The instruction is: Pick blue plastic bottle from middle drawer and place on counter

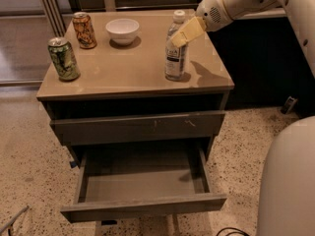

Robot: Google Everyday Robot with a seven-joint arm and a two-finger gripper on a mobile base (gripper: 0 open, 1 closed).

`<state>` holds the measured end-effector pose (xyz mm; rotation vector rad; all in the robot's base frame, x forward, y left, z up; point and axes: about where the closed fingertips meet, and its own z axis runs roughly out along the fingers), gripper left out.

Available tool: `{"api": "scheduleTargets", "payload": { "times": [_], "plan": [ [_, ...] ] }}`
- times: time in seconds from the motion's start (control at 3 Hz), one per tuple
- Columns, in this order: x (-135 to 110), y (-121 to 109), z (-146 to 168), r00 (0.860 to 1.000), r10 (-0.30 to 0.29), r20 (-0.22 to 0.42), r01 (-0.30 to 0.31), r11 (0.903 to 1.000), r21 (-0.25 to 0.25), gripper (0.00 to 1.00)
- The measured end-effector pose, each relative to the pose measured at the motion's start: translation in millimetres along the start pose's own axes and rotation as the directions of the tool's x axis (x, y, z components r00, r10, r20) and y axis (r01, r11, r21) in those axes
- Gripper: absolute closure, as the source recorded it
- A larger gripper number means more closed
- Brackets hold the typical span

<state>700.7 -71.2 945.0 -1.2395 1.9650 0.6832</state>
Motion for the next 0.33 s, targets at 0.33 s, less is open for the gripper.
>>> {"api": "scheduleTargets", "payload": {
  "times": [0.33],
  "plan": [
    [0.0,0.0,0.0,1.000,0.000,0.000,0.000,1.0000,0.000,0.00]
  ]
}}
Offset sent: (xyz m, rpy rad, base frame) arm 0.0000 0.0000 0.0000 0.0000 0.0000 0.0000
